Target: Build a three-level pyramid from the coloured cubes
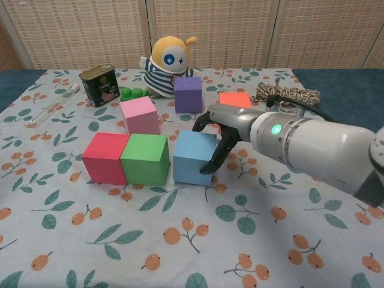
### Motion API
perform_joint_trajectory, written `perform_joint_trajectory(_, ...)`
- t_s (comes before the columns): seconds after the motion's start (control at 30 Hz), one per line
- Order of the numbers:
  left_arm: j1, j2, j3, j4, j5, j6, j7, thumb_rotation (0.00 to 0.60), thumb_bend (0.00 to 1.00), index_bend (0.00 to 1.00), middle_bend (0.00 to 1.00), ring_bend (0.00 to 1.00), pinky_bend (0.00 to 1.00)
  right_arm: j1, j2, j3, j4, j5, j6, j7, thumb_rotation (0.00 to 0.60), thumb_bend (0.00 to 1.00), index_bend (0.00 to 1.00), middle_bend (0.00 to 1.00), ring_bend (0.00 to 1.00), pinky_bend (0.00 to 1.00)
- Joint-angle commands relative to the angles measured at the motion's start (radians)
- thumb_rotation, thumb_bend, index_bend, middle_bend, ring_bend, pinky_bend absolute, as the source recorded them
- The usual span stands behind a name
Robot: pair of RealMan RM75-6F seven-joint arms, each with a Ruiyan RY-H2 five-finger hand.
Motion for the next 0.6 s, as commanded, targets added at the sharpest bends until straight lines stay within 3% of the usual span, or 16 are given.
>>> perform_joint_trajectory(0.03,0.000,0.000,0.000,0.000,0.000,0.001,-0.001,0.600,0.35,0.00,0.00,0.00,0.07,0.010,0.002,0.007,0.002,0.018,-0.012,0.009,0.600,0.42,0.54,0.13,0.04,0.18)
perform_joint_trajectory(0.4,0.001,0.000,0.000,0.000,0.001,0.003,0.001,0.600,0.35,0.00,0.00,0.00,0.07,0.035,-0.008,-0.010,0.008,0.030,-0.012,0.007,0.600,0.43,0.53,0.13,0.04,0.18)
perform_joint_trajectory(0.6,0.001,0.000,0.001,0.000,0.003,0.002,-0.002,0.600,0.35,0.00,0.00,0.00,0.07,0.041,-0.016,-0.011,0.021,0.022,-0.007,0.020,0.600,0.42,0.47,0.13,0.04,0.18)
